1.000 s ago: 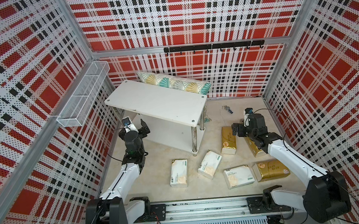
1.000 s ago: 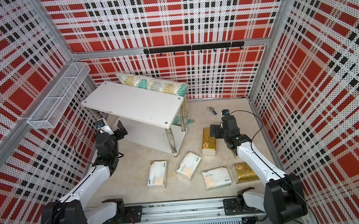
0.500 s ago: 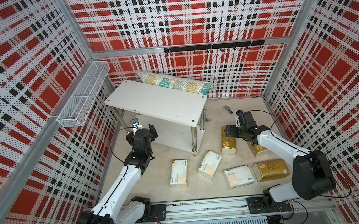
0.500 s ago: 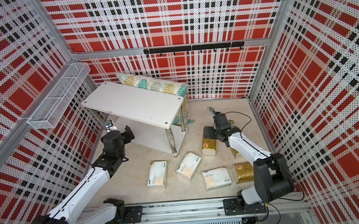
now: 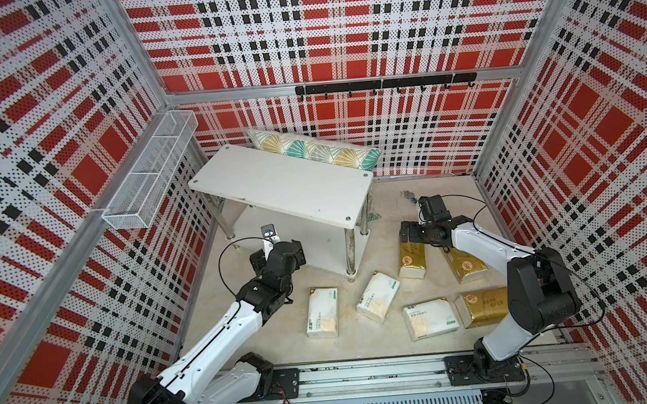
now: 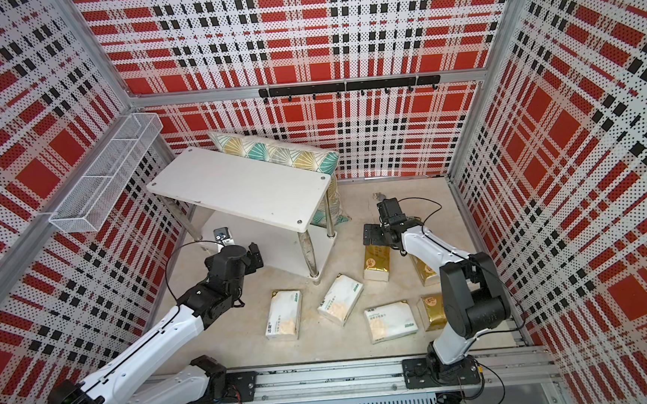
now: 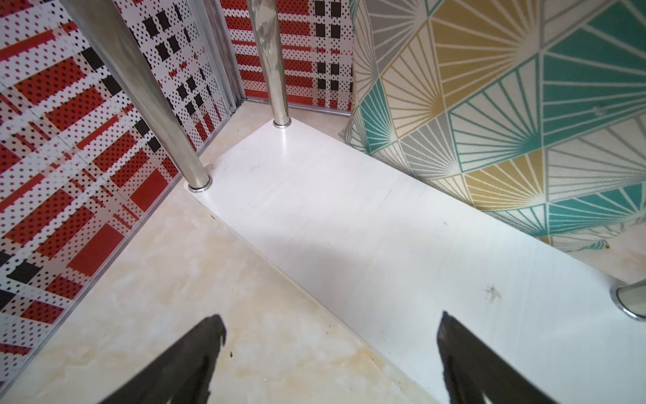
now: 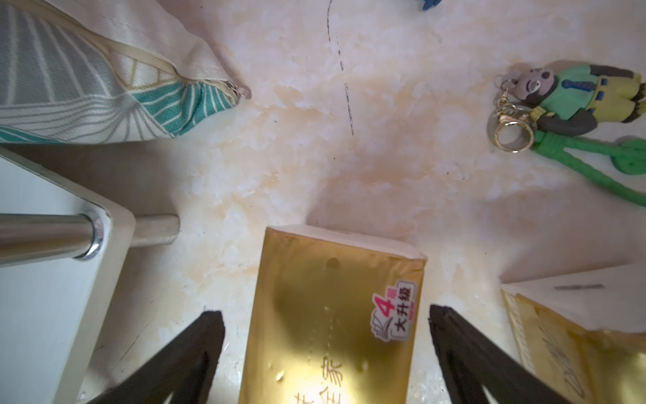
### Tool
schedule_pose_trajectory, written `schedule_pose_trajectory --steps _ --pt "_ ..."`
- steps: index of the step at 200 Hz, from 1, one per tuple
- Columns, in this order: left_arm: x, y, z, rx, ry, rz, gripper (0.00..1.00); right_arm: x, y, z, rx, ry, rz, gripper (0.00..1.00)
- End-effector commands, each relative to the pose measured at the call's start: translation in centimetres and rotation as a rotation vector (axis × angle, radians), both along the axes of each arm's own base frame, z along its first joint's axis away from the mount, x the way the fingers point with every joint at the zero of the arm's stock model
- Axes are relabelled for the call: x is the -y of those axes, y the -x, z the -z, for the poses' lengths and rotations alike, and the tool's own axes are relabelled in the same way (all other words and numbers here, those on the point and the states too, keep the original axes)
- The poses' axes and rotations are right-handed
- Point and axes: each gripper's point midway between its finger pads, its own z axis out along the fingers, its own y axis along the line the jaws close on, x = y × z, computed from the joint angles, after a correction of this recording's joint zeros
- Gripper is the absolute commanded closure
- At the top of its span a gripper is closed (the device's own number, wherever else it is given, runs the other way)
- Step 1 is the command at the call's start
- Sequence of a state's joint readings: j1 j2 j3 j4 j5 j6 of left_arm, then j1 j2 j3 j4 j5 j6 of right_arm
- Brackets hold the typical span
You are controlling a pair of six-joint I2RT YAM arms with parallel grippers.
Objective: Place the tissue boxes on the shelf by color
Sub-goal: Pick up the box of tissues from the center of the board.
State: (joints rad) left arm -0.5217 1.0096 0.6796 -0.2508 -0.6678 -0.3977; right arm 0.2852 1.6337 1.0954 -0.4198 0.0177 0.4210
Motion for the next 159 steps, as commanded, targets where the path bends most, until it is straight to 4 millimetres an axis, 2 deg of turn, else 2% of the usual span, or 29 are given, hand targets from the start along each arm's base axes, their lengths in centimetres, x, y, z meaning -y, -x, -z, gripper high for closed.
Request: schedule_pose_trajectory --steps 1,118,159 --pt "0.1 0.6 -1.0 0.015 0.030 -0.030 0.01 -0.1 0.1 0.7 -0.037 0.027 0.007 0.00" --pt "2.2 2.4 0.9 -0.008 0.026 0.025 0.01 -0.2 -2.1 2.1 -0.087 0.091 0.067 0.00" --pt "2.4 2.8 0.6 -0.006 0.033 0.034 0.01 0.2 -2.2 3.1 -0.125 0.132 0.090 0.00"
